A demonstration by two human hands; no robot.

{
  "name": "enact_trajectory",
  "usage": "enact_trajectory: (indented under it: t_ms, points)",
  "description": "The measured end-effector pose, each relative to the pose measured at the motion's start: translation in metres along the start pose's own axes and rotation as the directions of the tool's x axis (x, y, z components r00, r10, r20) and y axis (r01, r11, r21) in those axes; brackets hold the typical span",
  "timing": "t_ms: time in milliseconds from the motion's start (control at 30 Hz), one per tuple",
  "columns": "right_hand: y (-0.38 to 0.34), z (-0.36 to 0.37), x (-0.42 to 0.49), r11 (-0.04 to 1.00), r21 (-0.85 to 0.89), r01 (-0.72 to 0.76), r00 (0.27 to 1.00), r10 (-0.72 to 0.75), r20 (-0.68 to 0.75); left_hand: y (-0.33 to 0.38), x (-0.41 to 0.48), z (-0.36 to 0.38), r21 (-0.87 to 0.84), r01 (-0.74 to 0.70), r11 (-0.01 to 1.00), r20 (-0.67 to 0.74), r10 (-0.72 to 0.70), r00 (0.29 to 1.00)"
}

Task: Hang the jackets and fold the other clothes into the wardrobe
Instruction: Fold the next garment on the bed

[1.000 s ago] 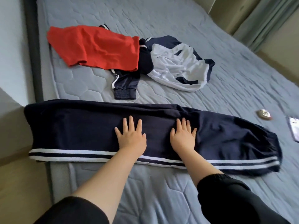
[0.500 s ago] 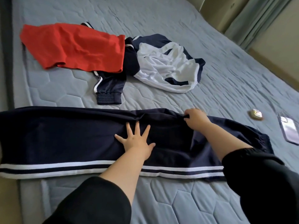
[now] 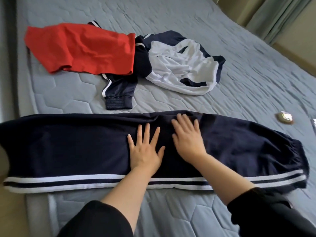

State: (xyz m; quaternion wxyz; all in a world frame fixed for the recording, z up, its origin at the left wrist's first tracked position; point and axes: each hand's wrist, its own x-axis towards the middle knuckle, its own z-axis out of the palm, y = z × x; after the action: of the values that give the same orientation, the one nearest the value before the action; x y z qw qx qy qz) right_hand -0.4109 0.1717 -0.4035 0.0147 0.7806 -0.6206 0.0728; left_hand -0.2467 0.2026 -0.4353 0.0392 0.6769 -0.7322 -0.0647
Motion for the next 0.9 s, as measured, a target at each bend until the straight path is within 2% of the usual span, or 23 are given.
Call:
enact_trajectory:
  t_ms: [67,167,233,333,433,500,533,567,600,633,667,700,733,767,800,900]
  points:
    - [0.006,0.013,-0.005,0.996,-0.057,-0.072,0.977,0.082,0.197,-0.011,0.008,-0.007,0.018,0.045,0.999,-0.020,-0.044,0.999]
    - [0.034,0.013,-0.001,0.959,-0.102,-0.264,0.941,0.279,0.192,-0.016,0.018,-0.021,0.001,0.218,0.976,0.074,-0.218,0.973]
    - [0.051,0.004,-0.002,0.943,-0.091,-0.320,0.929,0.331,0.163,-0.001,0.018,-0.030,-0.032,0.245,0.969,0.139,-0.238,0.961]
    - [0.073,-0.008,-0.025,0.951,-0.075,-0.301,0.944,0.308,0.122,0.035,0.001,-0.035,-0.078,0.070,0.995,0.194,-0.054,0.980]
    - [0.099,-0.016,-0.063,0.954,-0.088,-0.285,0.946,0.295,0.136,0.077,-0.024,-0.026,-0.101,-0.084,0.991,0.254,0.108,0.961]
    - [0.125,-0.020,-0.094,0.918,-0.113,-0.381,0.914,0.392,0.103,0.103,-0.039,-0.019,-0.080,-0.168,0.983,0.261,0.183,0.948]
    - [0.139,-0.024,-0.111,0.876,-0.086,-0.474,0.876,0.479,0.051,0.114,-0.045,-0.017,-0.066,-0.204,0.977,0.257,0.215,0.942]
    - [0.153,-0.029,-0.127,0.811,-0.014,-0.585,0.811,0.585,-0.027,0.123,-0.050,-0.016,-0.050,-0.236,0.970,0.256,0.241,0.936]
    - [0.167,-0.035,-0.143,0.711,0.098,-0.697,0.702,0.704,-0.109,0.129,-0.054,-0.015,-0.031,-0.262,0.965,0.261,0.261,0.930]
    - [0.179,-0.040,-0.156,0.565,0.237,-0.790,0.543,0.825,-0.158,0.132,-0.057,-0.015,-0.011,-0.279,0.960,0.272,0.271,0.923]
    - [0.190,-0.045,-0.167,0.368,0.392,-0.843,0.338,0.930,-0.144,0.134,-0.058,-0.016,0.007,-0.283,0.959,0.286,0.269,0.920]
    - [0.197,-0.050,-0.175,0.137,0.531,-0.836,0.119,0.991,-0.069,0.133,-0.060,-0.016,0.020,-0.279,0.960,0.298,0.261,0.918]
    - [0.204,-0.053,-0.179,-0.080,0.626,-0.776,-0.069,0.997,0.042,0.132,-0.061,-0.017,0.034,-0.273,0.962,0.308,0.249,0.918]
    - [0.207,-0.054,-0.181,-0.241,0.690,-0.683,-0.182,0.970,0.158,0.129,-0.063,-0.017,0.048,-0.268,0.962,0.319,0.239,0.917]
    - [0.209,-0.056,-0.179,-0.338,0.746,-0.574,-0.214,0.941,0.262,0.127,-0.063,-0.018,0.059,-0.271,0.961,0.328,0.237,0.914]
    - [0.210,-0.061,-0.166,-0.494,0.841,-0.221,-0.129,0.869,0.477,0.116,-0.067,-0.020,0.066,-0.295,0.953,0.362,0.253,0.897]
